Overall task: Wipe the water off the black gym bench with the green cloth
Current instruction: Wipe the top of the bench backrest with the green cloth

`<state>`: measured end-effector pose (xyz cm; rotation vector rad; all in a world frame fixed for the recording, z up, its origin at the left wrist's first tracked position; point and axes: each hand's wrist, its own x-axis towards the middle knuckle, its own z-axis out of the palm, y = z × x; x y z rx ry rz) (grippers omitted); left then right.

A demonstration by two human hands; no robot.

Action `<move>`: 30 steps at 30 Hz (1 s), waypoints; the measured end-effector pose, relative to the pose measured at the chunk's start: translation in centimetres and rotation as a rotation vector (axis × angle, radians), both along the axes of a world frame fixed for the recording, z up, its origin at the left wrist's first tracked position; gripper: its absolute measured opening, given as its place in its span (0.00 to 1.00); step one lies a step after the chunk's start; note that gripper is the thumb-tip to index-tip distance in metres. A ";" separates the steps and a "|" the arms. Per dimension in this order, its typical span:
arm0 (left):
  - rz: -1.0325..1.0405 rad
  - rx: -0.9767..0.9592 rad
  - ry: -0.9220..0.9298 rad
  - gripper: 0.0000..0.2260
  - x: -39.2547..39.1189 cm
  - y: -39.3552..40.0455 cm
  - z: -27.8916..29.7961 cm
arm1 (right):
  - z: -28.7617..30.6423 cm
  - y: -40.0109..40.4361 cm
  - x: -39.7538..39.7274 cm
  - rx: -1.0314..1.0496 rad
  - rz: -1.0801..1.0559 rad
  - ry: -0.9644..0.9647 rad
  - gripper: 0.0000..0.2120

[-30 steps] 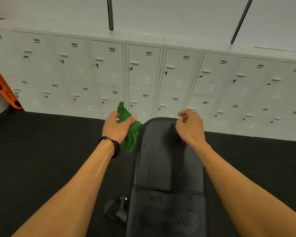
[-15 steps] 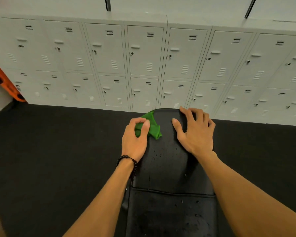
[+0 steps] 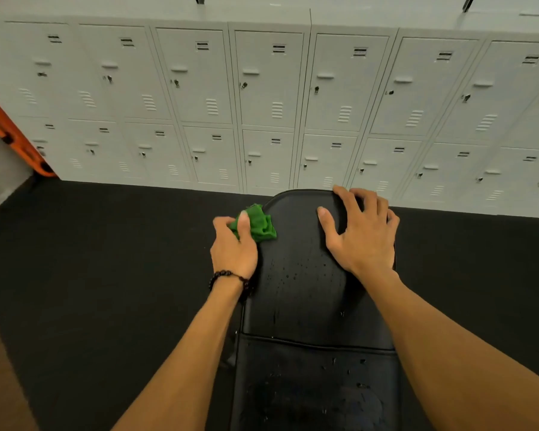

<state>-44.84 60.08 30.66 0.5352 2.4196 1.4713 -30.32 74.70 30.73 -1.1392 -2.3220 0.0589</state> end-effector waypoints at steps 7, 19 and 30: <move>-0.177 0.073 0.198 0.12 3.9 -4.4 -2.4 | -0.2 -0.1 0.0 0.015 -0.012 0.027 0.25; -0.267 0.069 -0.030 0.11 3.0 -5.4 -3.4 | -0.2 -0.1 0.0 -0.010 -0.006 0.027 0.25; -0.251 0.038 0.468 0.18 3.9 -6.3 -5.3 | -0.1 0.0 -0.1 -0.002 -0.003 0.031 0.24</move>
